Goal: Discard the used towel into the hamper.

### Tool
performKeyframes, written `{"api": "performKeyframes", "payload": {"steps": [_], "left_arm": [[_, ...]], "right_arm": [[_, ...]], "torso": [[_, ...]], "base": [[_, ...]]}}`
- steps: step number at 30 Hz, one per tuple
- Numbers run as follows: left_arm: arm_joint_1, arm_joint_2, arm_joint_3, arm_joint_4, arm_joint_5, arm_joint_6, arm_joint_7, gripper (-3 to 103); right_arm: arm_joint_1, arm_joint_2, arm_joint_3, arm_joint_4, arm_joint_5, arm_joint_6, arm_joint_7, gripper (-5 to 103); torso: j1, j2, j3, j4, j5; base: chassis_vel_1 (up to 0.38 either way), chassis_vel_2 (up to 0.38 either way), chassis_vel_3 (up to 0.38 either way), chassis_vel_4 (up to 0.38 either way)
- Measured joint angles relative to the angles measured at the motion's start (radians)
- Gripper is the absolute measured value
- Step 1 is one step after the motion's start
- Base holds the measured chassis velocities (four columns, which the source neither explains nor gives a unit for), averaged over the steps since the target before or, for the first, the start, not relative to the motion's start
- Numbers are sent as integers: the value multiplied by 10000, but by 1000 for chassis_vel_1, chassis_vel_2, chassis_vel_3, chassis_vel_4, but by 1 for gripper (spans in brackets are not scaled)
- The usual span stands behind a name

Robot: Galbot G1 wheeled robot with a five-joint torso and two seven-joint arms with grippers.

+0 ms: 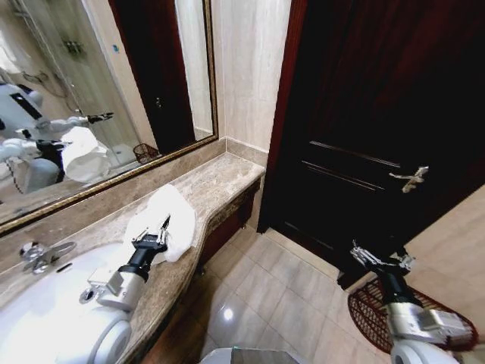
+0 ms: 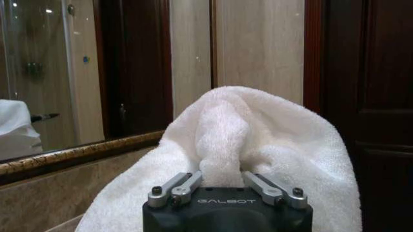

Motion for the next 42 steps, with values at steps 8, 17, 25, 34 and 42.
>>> {"api": "performKeyframes", "payload": {"steps": [8, 17, 25, 34, 42], "left_arm": [[-18, -8, 9, 0, 18, -28, 4, 11], [-20, -20, 17, 0, 57, -132, 4, 11], [11, -48, 27, 0, 146, -199, 11, 11], [-14, -92, 35, 0, 191, -337, 11, 11], [-1, -74, 45, 0, 230, -338, 57, 11]], "right_arm": [[62, 110, -43, 53, -11, 208, -8, 100], [32, 133, -55, 63, -11, 298, -7, 100], [37, 138, -68, 32, -5, 322, -11, 100], [11, 134, -56, 51, 38, 368, -7, 100], [-28, 202, -58, 158, 49, 367, -6, 100]], "torso": [[-4, 2, -1, 0, -1], [2, 0, 1, 0, -1], [1, 0, 0, 0, 0], [0, -2, 0, 0, 0], [0, -1, 0, -3, -1]], "base": [[44, -56, -54, 45], [-38, -23, -6, -51], [-75, -81, -74, -75], [-107, -99, -103, -103], [-131, -129, -126, -133]]}}
